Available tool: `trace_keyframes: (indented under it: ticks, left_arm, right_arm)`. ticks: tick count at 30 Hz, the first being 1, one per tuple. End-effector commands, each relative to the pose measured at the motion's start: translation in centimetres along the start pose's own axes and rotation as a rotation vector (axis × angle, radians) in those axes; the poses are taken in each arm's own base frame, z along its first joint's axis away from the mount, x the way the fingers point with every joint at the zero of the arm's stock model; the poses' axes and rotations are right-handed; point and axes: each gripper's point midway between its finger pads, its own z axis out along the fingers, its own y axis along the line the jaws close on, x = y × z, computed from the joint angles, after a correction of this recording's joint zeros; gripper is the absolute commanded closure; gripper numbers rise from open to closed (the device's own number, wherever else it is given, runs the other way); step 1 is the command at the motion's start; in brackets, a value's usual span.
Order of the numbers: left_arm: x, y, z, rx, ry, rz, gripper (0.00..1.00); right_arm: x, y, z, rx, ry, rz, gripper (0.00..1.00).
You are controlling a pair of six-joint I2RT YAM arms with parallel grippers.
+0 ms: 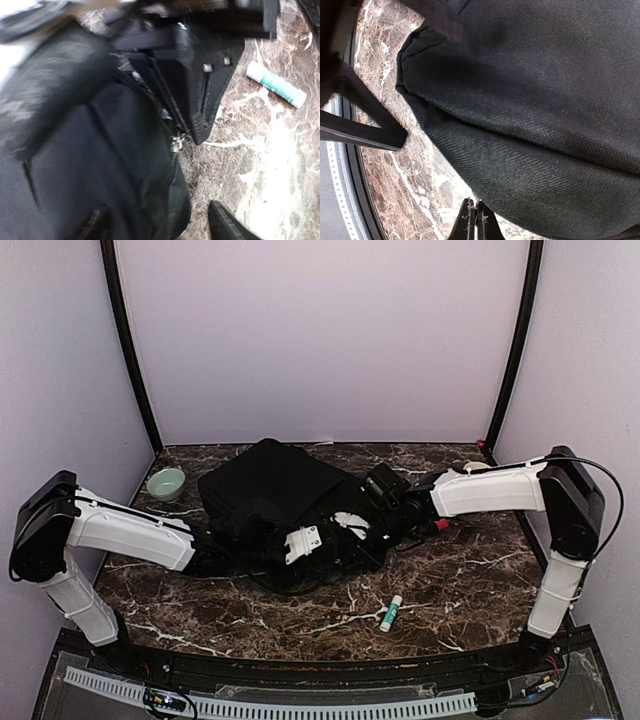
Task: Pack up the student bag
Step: Hold the largest pocket of the student bag, then zip the student bag into the largest pocket of the bag.
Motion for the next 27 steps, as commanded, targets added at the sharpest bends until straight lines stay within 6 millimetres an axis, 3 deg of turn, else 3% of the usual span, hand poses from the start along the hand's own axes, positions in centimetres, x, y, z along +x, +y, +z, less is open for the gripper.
trace_keyframes:
  ticks: [1,4,9,15,22,23,27]
  left_arm:
    - [-1.5,0.6,1.4,-0.044,-0.021,0.052,0.43]
    - [-1.5,0.7,2.0,-0.054,-0.004,0.057,0.7]
    - [-0.4,-0.6,1.8,0.007,0.068,0.068,0.96]
    - [1.6,-2.3,0.2,0.045,0.118,0.069,1.0]
    - [4.1,-3.4,-1.5,0.04,0.198,0.039,1.0]
    - [4.4,-3.4,-1.9,0.033,0.208,0.031,1.0]
    - [5.5,-2.7,-3.6,-0.025,0.234,-0.031,1.0]
  right_arm:
    - [-0.6,1.0,-0.3,-0.056,-0.017,0.01,1.0]
    - [-0.1,0.9,-0.2,-0.055,0.004,0.012,1.0]
    - [2.6,0.2,-0.1,-0.028,0.08,0.01,1.0]
    - [5.8,-4.3,-0.7,0.063,0.122,0.124,1.0]
    - [6.2,-6.9,-1.6,0.122,0.123,0.153,1.0]
    - [5.1,-7.4,-2.0,0.137,0.103,0.139,1.0]
    - [4.7,-8.3,-1.8,0.164,0.098,0.132,1.0]
